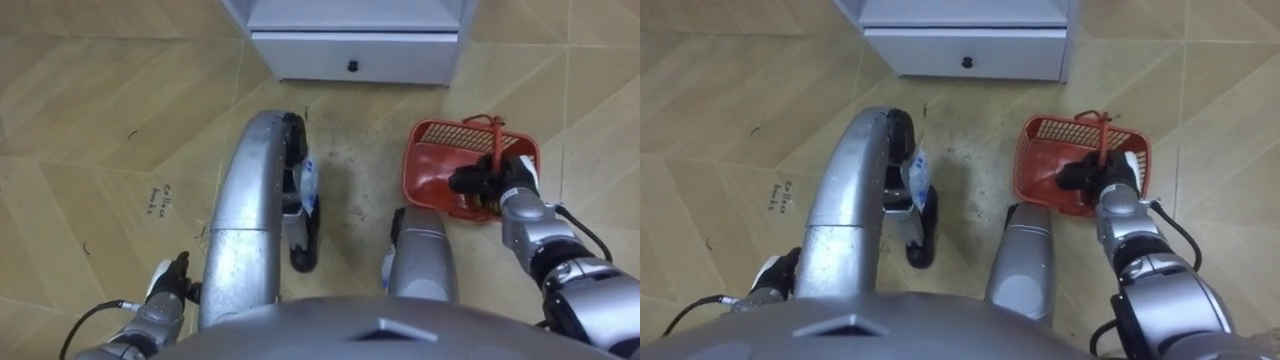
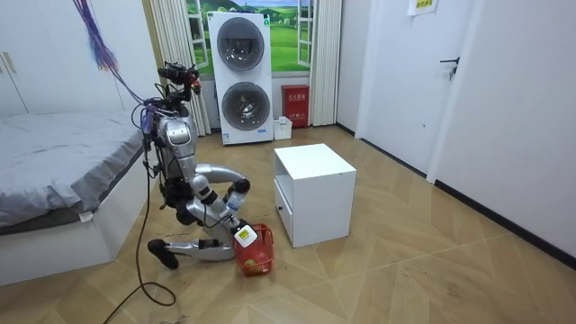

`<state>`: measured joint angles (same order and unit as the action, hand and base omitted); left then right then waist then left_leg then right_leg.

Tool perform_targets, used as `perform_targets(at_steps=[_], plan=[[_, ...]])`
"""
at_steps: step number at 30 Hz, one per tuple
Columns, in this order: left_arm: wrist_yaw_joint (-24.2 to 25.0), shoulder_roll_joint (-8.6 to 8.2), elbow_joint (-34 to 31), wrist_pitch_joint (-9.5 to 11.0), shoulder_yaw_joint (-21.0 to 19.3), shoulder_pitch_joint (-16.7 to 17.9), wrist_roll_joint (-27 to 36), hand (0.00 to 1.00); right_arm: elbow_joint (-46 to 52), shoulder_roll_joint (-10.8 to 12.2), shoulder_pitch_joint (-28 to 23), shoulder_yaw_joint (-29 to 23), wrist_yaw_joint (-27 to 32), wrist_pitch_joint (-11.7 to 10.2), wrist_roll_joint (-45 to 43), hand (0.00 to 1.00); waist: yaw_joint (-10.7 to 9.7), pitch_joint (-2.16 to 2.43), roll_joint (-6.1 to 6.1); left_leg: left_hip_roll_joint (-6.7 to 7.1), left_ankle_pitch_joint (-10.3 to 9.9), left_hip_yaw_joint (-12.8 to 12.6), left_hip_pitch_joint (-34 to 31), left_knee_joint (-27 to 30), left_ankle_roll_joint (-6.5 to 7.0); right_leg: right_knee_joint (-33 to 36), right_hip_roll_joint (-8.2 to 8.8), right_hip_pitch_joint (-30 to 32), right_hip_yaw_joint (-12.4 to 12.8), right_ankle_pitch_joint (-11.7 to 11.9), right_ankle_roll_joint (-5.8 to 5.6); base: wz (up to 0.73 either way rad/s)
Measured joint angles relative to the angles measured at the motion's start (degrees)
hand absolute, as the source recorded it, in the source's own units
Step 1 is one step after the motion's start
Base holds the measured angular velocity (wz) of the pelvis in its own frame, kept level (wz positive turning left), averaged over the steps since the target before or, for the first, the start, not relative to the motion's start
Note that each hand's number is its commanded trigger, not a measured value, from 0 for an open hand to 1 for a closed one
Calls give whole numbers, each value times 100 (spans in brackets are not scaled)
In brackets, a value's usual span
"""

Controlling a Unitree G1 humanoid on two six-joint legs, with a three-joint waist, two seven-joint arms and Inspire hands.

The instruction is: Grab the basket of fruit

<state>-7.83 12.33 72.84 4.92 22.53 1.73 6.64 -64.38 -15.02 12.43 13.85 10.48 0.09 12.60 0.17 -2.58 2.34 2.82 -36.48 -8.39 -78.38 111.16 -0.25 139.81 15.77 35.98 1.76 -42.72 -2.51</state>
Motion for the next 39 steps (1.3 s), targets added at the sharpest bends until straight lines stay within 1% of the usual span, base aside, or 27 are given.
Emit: perform_targets(at_steps=[2,3,4,6,7,12,15,17,18,20,21,22,23,24,25,26,27,28,29,30,31,32,33,34,35,38,39], plan=[[9,-8,-6,10,0,-96,0,0,12,1,14,46,-2,2,-111,100,39,-37,80,30,0,39,1,35,0,-8,-21,-43,-14,0,0,0],[8,-8,-6,12,0,-115,0,0,16,12,22,70,-4,2,-140,100,38,-39,83,65,0,65,3,44,0,-16,-21,-67,-28,0,0,0],[8,-6,-4,21,-3,-152,-3,0,16,40,33,77,-15,2,-198,100,43,-57,135,121,0,100,10,59,0,-25,-19,-104,-30,0,0,0],[8,-5,-82,37,-49,-187,-6,0,130,45,43,62,-41,28,-268,100,22,-36,161,182,-7,128,6,80,12,-33,-1,-129,-17,0,0,0],[8,-4,-157,38,-138,-184,-9,0,354,35,37,53,-57,71,-360,100,-10,-33,187,193,-65,141,15,86,-22,-34,1,-135,-10,0,0,-4],[-52,4,-187,42,-227,-370,-3,0,1358,-1,-13,49,-39,82,-751,100,-200,-27,206,197,-181,142,159,163,109,-154,11,-342,-21,0,1,-2],[-51,37,-187,50,-411,-543,-11,0,1775,12,-76,110,-18,90,-879,100,-212,2,241,149,-236,140,300,133,207,-358,-63,-430,0,-5,10,-9],[-49,103,-117,43,-460,-672,3,0,1968,15,-8,204,-18,76,-929,100,-213,11,247,25,-248,167,403,45,246,-621,-207,-410,58,-7,7,-28],[-49,132,-116,43,-460,-698,4,0,2007,11,-9,247,-17,75,-960,100,-221,16,254,-21,-239,170,432,16,262,-717,-231,-408,61,-8,6,-34],[-47,242,-82,43,-538,-715,11,0,2235,32,-9,433,-52,74,-1058,100,-192,21,262,-163,-223,307,596,-99,285,-1150,-387,-391,143,-15,-9,-61],[-50,245,-64,41,-637,-702,11,0,2292,27,-5,513,-67,74,-1059,100,-151,26,260,-206,-200,339,638,-138,326,-1303,-439,-391,168,-16,-14,-77],[-50,254,11,41,-790,-701,6,0,2334,35,-6,641,-90,79,-1086,100,-140,24,262,-338,14,388,699,-151,480,-1659,-581,-471,206,-14,-17,-67],[-40,280,93,36,-854,-647,-3,0,2389,55,-48,743,-155,129,-1093,100,-114,-21,310,-362,321,259,598,-69,544,-2083,-659,-739,207,-16,-24,-35],[-7,277,100,22,-836,-660,-34,0,2562,-35,-179,694,-170,168,-1095,100,-118,-13,333,-246,262,-15,509,-316,624,-2287,-594,-895,212,-48,-93,43],[59,263,-90,33,-813,-744,-110,0,2899,-299,-378,669,-214,272,-1086,100,-173,42,400,-102,496,-891,411,-1445,916,-2640,-683,-1109,261,-91,-186,65],[69,294,-201,15,-849,-698,-109,0,3038,-390,-398,628,-269,342,-1096,100,-73,107,419,-188,711,-1007,488,-1754,1411,-3040,-808,-1238,256,-55,-251,46],[56,290,-182,-27,-881,-697,-89,0,3122,-367,-394,559,-275,358,-1102,100,-16,115,402,-253,633,-994,578,-1894,1453,-3339,-860,-1250,186,19,-297,-7],[44,305,-159,-93,-884,-789,-28,0,3291,-308,-407,521,-317,362,-1149,100,32,111,406,-283,646,-928,819,-2440,1419,-4050,-880,-1254,143,154,-294,-23],[41,307,-149,-93,-894,-791,10,0,3420,-293,-403,522,-352,361,-1174,100,65,109,416,-306,701,-898,993,-2763,1363,-4433,-871,-1255,170,157,-295,-56],[36,296,-93,-125,-950,-773,-13,0,3544,-306,-432,595,-537,519,-1335,100,106,108,439,-319,868,-859,1455,-3419,1267,-5107,-720,-1307,204,160,-303,-81],[-15,289,-84,-128,-1075,-715,-21,0,3682,-327,-729,596,-604,538,-1406,100,161,105,449,-320,1040,-860,1959,-4123,1182,-5761,-539,-1340,135,186,-310,-82],[-56,298,-81,-116,-1172,-660,-57,0,3836,-341,-881,594,-621,523,-1443,100,153,103,453,-321,1145,-859,2202,-4488,1148,-6127,-458,-1341,129,210,-303,-78],[-130,335,-40,-117,-1305,-568,-89,0,4154,-365,-1124,582,-631,455,-1544,100,121,98,469,-331,1378,-847,2666,-5122,1049,-6867,-346,-1351,82,296,-328,-77],[-190,388,-19,-124,-1325,-497,-173,0,4547,-395,-1327,533,-633,424,-1567,100,84,91,477,-341,1566,-783,3069,-5606,947,-7712,-309,-1442,-97,451,-326,-77],[-207,466,-20,-111,-1319,-414,-228,0,4957,-408,-1456,477,-636,393,-1567,100,39,79,511,-349,1682,-750,3396,-5934,853,-8489,-300,-1597,-321,582,-301,-42],[-286,483,-121,-92,-1344,-265,-237,0,5859,-511,-1618,249,-776,303,-1536,100,46,82,531,-426,1854,-658,3816,-6278,709,-9288,-375,-2198,-778,675,-269,-5],[-288,477,-166,-85,-1355,-203,-237,0,6015,-509,-1649,196,-816,296,-1523,100,51,86,534,-441,1889,-639,3863,-6340,688,-9422,-394,-2291,-859,675,-269,0]])
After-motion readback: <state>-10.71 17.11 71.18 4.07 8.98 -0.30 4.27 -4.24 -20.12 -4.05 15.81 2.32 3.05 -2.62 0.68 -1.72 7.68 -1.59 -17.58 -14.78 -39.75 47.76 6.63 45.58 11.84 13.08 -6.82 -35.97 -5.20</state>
